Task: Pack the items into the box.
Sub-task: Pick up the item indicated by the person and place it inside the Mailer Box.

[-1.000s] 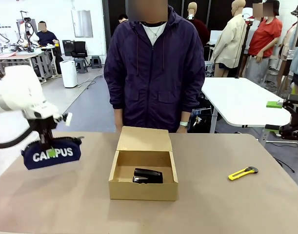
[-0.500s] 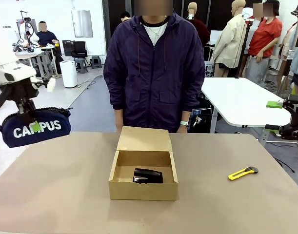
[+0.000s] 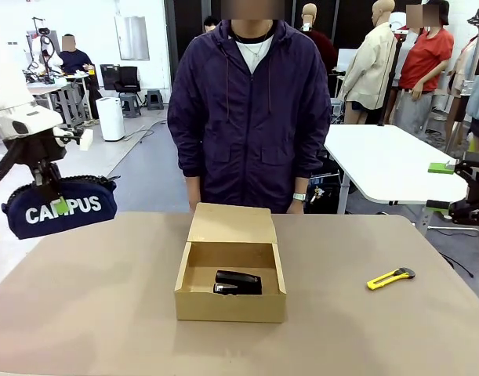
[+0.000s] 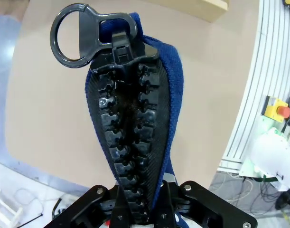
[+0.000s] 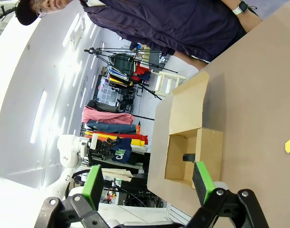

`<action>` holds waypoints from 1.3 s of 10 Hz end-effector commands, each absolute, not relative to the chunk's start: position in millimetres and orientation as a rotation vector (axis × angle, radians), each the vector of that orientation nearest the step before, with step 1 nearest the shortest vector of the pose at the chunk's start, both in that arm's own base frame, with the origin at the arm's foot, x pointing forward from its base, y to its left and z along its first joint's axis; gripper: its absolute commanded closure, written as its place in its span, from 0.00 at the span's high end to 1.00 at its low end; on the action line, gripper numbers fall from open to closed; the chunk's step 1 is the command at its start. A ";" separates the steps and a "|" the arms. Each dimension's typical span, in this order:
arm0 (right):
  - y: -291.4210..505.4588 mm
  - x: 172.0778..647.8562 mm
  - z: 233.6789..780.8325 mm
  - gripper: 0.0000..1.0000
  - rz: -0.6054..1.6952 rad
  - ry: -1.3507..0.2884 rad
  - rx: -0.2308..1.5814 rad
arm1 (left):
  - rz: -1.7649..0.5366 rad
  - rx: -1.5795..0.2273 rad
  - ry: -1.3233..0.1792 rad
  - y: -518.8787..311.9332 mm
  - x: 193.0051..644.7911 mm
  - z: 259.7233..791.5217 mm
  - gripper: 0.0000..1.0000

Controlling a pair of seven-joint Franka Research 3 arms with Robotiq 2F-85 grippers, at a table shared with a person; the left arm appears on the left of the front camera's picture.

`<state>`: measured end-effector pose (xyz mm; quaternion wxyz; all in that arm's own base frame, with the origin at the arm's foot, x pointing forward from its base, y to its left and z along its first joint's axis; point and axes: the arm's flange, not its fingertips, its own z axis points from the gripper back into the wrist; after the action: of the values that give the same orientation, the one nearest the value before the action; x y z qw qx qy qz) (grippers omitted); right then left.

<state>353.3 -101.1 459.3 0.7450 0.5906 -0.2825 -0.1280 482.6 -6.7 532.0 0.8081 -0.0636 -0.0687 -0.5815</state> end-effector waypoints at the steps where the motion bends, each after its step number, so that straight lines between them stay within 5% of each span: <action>1: -101.6 351.7 461.8 1.00 -0.277 -0.606 1.287 | -1.303 -0.108 -0.207 -31.4 486.6 543.8 0.00; 7: -101.6 351.7 461.8 1.00 -0.277 -0.606 1.287 | -1.592 0.063 -0.040 -251.3 534.1 572.7 0.00; 12: -101.6 351.7 461.8 1.00 -0.277 -0.606 1.287 | -1.701 0.104 -0.042 -362.1 509.4 522.2 0.00; 13: -101.6 351.7 461.8 1.00 -0.277 -0.606 1.287 | -1.704 0.029 -0.164 -372.0 485.7 501.0 0.00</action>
<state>353.3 -101.0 459.4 0.7455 0.5900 -0.2825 -0.1279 515.6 -351.3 527.8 0.6551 0.0373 -0.0109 -0.7546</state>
